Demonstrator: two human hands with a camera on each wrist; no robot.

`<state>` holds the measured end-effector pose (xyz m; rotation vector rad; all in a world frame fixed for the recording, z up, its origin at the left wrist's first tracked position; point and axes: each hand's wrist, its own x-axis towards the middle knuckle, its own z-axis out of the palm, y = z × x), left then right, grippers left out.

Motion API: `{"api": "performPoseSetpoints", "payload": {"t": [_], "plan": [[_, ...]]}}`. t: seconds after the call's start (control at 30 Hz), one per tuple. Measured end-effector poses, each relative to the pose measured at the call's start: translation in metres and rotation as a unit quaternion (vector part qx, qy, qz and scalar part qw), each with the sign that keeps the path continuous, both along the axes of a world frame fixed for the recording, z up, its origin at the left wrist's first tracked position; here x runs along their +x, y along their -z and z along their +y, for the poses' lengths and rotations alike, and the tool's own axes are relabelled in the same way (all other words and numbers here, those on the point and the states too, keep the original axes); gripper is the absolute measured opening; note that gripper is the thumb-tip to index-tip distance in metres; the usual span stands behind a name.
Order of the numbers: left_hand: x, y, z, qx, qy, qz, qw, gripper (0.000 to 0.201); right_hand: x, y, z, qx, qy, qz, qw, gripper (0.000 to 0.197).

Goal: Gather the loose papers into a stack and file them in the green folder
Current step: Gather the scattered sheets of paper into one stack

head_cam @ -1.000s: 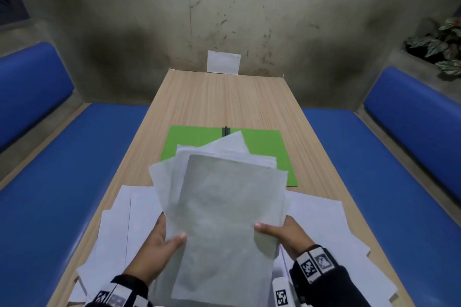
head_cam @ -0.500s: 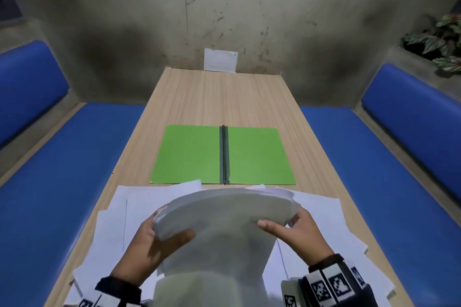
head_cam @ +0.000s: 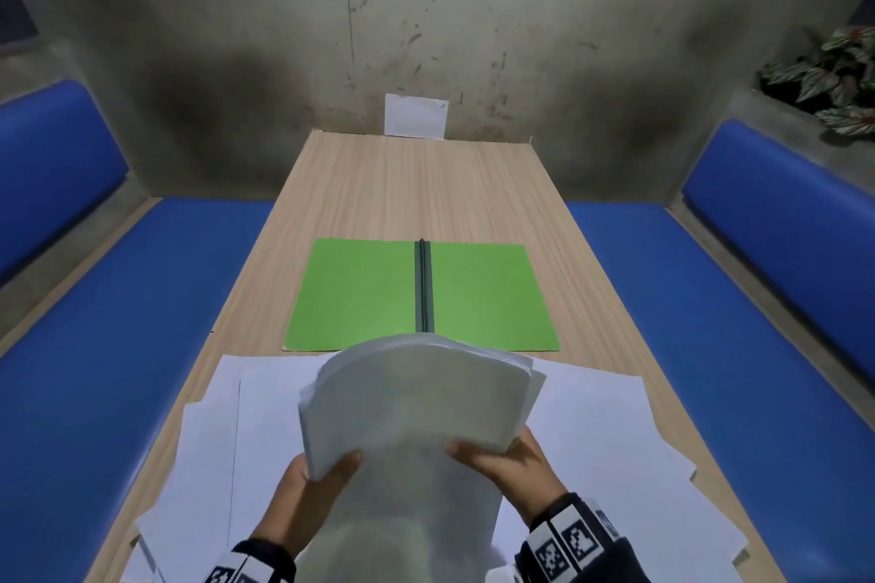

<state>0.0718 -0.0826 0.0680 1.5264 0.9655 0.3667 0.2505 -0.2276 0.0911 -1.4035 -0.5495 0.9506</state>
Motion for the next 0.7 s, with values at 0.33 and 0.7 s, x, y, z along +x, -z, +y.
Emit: {"api": "performPoseSetpoints", "payload": {"t": [0.33,0.7], "plan": [[-0.039,-0.009,0.034,-0.007,-0.177,0.037,0.983,0.017,0.100,0.054,-0.085,-0.321,0.206,-0.184,0.906,0.018],[-0.067,0.047,0.043,-0.003,-0.166,0.225,0.960,0.046,0.095,0.067,-0.136,-0.677,0.172,-0.167,0.696,0.064]]}}
